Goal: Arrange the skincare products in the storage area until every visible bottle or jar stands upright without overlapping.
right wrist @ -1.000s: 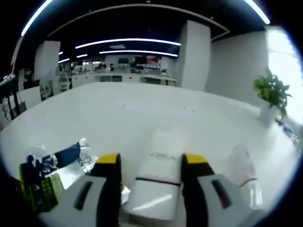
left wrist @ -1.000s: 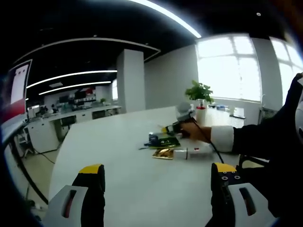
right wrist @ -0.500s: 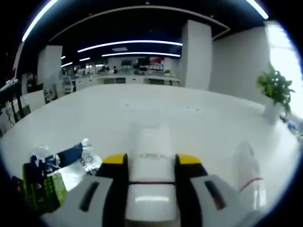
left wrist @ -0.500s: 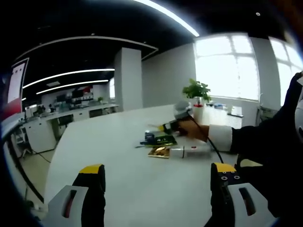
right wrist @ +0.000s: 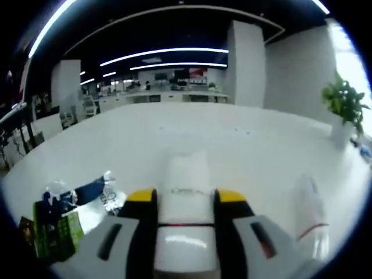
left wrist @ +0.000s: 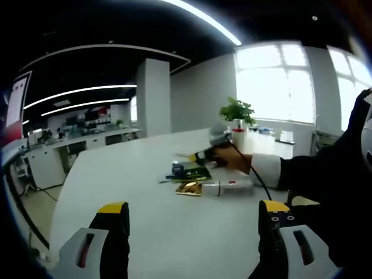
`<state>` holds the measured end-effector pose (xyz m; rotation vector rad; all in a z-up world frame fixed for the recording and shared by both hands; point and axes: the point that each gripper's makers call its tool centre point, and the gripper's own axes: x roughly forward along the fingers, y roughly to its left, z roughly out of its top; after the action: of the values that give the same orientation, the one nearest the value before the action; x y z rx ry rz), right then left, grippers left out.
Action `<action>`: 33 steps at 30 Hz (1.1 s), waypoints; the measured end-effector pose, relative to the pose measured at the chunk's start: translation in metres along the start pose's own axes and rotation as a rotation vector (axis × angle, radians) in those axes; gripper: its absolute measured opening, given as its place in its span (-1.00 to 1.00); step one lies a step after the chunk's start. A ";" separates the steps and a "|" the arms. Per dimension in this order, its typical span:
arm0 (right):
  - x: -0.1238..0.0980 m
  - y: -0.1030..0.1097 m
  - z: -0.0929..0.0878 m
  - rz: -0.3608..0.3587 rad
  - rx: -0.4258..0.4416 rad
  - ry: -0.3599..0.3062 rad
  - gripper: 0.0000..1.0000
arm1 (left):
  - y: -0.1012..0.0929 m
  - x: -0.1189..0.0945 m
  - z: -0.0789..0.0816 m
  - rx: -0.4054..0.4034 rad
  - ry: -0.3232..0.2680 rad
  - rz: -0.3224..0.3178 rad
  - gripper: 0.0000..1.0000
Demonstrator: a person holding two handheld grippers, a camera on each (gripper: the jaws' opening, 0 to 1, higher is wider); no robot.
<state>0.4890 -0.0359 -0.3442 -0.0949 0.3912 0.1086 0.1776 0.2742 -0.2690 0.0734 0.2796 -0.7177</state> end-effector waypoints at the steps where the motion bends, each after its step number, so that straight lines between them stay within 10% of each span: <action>1: 0.000 0.001 0.001 0.005 -0.012 -0.007 -0.26 | 0.000 0.000 0.000 0.000 0.000 0.000 0.87; 18: -0.045 0.056 0.030 0.022 -0.499 -0.114 -0.26 | 0.005 -0.002 0.001 -0.007 -0.003 0.000 0.86; 33: -0.041 0.072 0.044 -0.031 -0.883 -0.129 -0.26 | 0.012 -0.004 0.002 -0.015 -0.006 0.011 0.85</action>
<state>0.4588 0.0370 -0.2927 -0.9596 0.1883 0.2502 0.1827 0.2852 -0.2663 0.0582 0.2785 -0.7043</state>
